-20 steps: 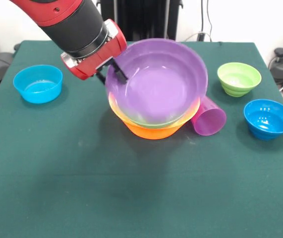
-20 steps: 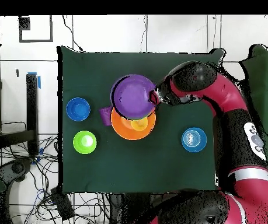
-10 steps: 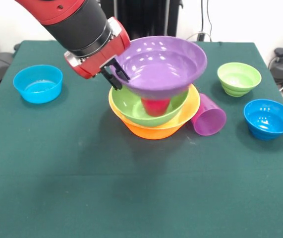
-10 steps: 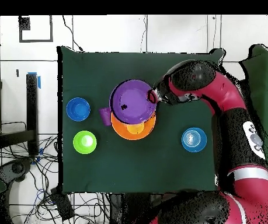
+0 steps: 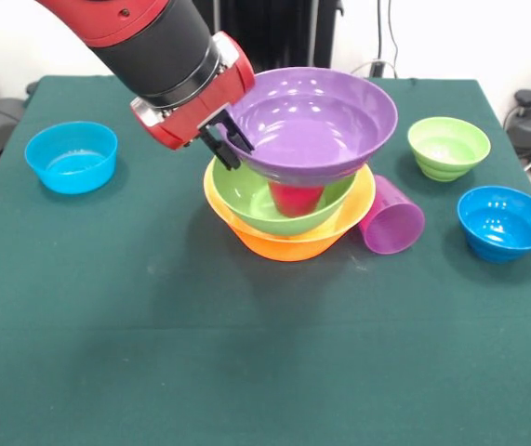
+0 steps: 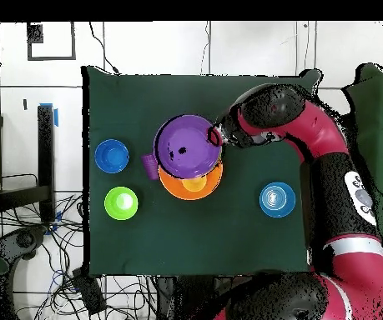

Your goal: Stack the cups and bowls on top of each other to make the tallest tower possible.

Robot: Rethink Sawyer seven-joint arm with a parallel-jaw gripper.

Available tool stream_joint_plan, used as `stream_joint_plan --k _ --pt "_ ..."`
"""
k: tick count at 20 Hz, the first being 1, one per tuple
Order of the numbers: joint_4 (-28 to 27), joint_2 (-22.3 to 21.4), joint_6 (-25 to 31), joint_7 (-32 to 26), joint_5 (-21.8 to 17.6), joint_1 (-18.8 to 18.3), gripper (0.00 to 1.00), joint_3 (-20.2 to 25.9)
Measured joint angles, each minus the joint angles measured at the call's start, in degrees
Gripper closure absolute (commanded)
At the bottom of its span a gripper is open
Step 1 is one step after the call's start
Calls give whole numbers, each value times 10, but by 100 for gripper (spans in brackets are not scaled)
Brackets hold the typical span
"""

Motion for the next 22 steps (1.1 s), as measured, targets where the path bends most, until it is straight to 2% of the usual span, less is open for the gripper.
stream_joint_plan --k 4,10,22 --pt "0 0 0 0 -1 0 100 0" --pt "3 -10 -8 0 -30 6 100 0" --pt "100 -77 -118 0 -58 5 100 13"
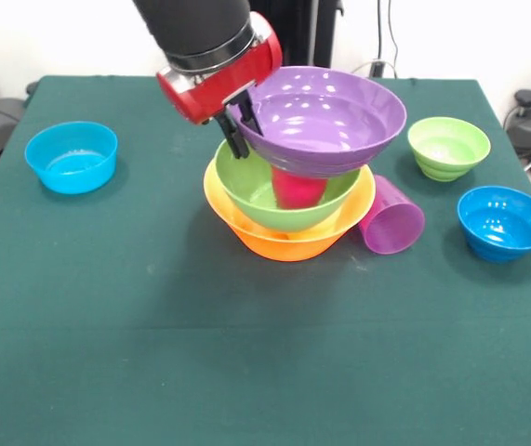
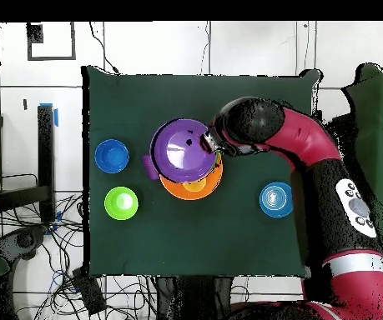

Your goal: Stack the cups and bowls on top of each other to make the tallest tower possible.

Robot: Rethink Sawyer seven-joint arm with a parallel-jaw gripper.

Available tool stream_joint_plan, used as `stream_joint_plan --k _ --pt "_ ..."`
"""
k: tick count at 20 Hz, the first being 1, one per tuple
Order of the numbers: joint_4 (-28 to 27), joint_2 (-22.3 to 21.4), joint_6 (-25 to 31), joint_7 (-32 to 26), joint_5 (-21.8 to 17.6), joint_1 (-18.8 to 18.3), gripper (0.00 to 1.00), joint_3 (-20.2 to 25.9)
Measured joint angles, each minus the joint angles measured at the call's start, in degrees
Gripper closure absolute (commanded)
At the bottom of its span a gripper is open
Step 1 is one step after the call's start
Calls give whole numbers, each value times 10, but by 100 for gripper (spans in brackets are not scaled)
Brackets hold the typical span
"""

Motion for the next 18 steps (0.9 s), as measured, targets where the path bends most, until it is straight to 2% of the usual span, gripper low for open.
stream_joint_plan --k 9,18 --pt "36 -16 -34 0 -1 -5 100 10" --pt "43 -19 -44 0 -11 -6 100 23"
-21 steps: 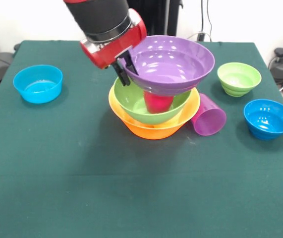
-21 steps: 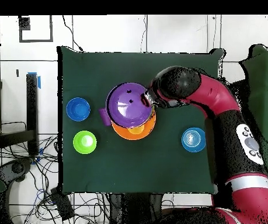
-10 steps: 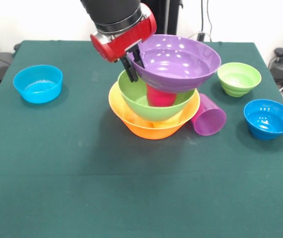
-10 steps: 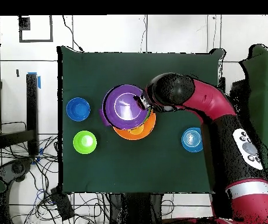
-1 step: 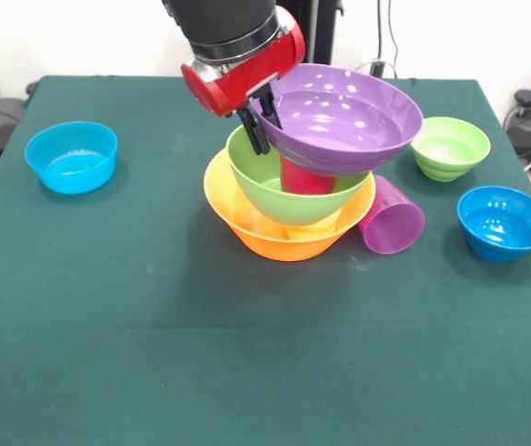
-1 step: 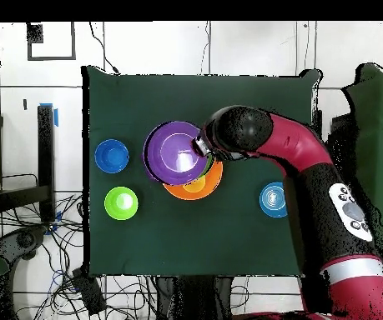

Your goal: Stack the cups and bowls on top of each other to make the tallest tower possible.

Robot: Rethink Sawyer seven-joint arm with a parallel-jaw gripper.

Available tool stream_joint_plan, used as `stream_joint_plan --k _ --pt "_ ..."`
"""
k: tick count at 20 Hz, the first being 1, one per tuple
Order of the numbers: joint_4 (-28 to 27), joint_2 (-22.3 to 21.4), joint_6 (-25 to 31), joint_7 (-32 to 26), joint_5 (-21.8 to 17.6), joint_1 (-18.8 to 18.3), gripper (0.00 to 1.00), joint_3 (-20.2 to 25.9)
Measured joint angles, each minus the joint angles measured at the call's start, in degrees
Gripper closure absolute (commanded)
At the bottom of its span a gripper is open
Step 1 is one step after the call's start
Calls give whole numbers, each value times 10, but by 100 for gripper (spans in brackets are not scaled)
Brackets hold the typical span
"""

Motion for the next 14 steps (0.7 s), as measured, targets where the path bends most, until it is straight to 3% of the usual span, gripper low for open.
stream_joint_plan --k 14 --pt "7 -2 -1 0 -6 -5 100 11"
